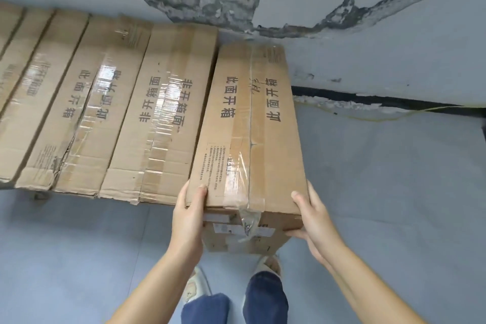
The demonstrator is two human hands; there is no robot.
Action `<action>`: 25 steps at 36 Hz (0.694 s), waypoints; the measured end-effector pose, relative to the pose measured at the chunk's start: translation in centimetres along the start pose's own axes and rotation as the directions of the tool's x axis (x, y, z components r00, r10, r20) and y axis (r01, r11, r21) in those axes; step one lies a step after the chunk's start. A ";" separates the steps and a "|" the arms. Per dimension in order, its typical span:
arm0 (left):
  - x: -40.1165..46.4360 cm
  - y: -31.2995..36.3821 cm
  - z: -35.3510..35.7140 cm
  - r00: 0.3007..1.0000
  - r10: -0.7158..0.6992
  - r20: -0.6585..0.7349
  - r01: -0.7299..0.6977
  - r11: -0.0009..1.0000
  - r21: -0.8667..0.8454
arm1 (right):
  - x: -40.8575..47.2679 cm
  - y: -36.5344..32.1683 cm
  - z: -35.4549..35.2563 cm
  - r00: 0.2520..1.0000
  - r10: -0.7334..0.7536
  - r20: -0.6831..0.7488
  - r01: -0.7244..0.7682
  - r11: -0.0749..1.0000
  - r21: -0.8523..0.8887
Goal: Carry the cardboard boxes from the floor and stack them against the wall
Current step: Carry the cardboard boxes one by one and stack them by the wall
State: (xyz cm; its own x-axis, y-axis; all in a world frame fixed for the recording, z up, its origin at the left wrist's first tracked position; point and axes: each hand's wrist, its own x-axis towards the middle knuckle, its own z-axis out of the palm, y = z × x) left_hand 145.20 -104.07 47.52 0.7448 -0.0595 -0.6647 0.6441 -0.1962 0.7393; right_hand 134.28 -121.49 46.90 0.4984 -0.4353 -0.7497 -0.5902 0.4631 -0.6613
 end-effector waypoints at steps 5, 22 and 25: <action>1.3 -5.0 -1.5 0.981 -0.191 0.028 0.188 0.978 0.085 | 1.6 5.8 0.7 0.986 0.167 -0.003 -0.167 0.985 0.042; 10.2 -6.3 -3.3 0.834 -0.552 0.000 0.459 0.693 -0.555 | 8.4 5.5 5.5 0.928 0.371 -0.042 -0.345 0.894 0.285; 12.4 -5.3 -3.5 0.844 -0.535 0.035 0.440 0.655 -0.614 | 10.8 4.2 6.5 0.923 0.374 -0.089 -0.340 0.901 0.270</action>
State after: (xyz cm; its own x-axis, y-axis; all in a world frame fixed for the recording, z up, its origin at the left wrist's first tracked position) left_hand 151.59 -100.29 35.74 0.2783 0.0201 -0.9603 0.8570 0.4461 0.2577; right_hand 141.28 -119.27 35.81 0.1825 -0.2971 -0.9372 -0.5297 0.7734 -0.3483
